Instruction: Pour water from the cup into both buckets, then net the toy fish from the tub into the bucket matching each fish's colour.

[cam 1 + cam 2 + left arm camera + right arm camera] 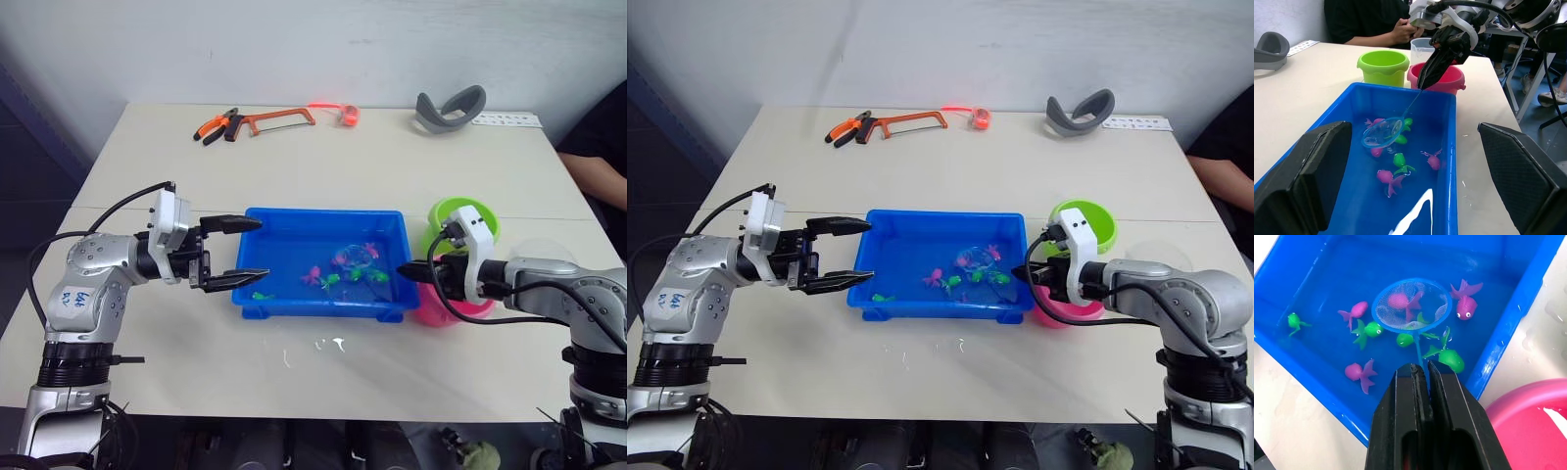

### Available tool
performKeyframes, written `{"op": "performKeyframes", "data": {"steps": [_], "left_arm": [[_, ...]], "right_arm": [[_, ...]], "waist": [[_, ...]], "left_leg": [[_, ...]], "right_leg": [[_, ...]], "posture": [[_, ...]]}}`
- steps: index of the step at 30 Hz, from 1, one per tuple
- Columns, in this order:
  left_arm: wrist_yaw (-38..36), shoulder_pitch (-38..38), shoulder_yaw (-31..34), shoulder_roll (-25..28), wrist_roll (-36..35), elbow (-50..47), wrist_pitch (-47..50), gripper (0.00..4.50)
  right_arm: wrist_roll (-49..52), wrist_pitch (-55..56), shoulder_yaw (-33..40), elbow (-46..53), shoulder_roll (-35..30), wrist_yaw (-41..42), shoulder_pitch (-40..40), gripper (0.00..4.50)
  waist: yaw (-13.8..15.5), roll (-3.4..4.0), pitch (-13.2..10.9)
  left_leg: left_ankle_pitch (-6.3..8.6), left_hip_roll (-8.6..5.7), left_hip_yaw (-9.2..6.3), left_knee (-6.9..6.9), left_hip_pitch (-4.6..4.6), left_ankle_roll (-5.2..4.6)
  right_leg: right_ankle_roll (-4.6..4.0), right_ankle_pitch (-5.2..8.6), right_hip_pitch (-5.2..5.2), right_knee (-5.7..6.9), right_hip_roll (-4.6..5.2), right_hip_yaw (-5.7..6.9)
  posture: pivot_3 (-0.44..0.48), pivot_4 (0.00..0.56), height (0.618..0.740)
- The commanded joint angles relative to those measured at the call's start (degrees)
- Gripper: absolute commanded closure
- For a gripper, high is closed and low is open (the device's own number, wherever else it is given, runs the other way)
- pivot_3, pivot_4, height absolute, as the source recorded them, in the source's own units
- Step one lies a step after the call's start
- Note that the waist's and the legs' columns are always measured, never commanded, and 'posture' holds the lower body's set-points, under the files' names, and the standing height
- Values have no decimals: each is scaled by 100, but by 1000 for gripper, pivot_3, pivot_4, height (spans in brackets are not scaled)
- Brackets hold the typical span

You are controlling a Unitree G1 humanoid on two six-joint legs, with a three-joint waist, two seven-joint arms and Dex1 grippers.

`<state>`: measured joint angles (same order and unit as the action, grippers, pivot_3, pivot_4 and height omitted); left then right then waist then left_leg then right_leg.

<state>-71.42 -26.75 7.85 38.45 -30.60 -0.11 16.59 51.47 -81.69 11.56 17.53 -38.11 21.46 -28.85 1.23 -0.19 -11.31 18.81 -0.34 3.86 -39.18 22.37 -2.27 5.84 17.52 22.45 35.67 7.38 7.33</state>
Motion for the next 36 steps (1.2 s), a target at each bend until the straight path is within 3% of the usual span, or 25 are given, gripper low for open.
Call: {"op": "performKeyframes", "data": {"steps": [1,10,18,25,36], "left_arm": [[-11,-25,0,-6,-157,-285,1,23],[3,-21,-7,-20,-155,-300,-6,23],[-1,-24,-32,-48,-117,-238,-67,23],[-24,-7,-35,-32,-104,-183,-129,23],[-102,-174,-143,-144,-128,89,-189,23]], "right_arm": [[15,-265,178,4,52,-102,-110,4500],[-144,-666,286,-22,241,-365,-245,4500],[-657,369,1,275,256,-291,-159,4500],[-1009,1769,-136,865,-54,463,478,4500],[-1241,3726,1066,1766,-672,1734,2118,4500]], "waist": [[-2,0,0],[-4,0,0],[-5,0,0],[10,0,0],[19,0,0]], "left_leg": [[0,0,0,0,0,0],[0,0,0,0,0,0],[0,0,2,0,0,0],[0,-1,3,2,1,0],[0,-1,2,2,-1,0]], "right_leg": [[0,0,0,0,0,0],[0,0,0,1,0,-3],[0,0,2,0,-8,-2],[0,0,2,-2,-10,-2],[0,0,0,-1,-12,-1]], "posture": [[0,150,740],[0,150,740],[0,150,740],[0,150,740],[0,150,740]]}}
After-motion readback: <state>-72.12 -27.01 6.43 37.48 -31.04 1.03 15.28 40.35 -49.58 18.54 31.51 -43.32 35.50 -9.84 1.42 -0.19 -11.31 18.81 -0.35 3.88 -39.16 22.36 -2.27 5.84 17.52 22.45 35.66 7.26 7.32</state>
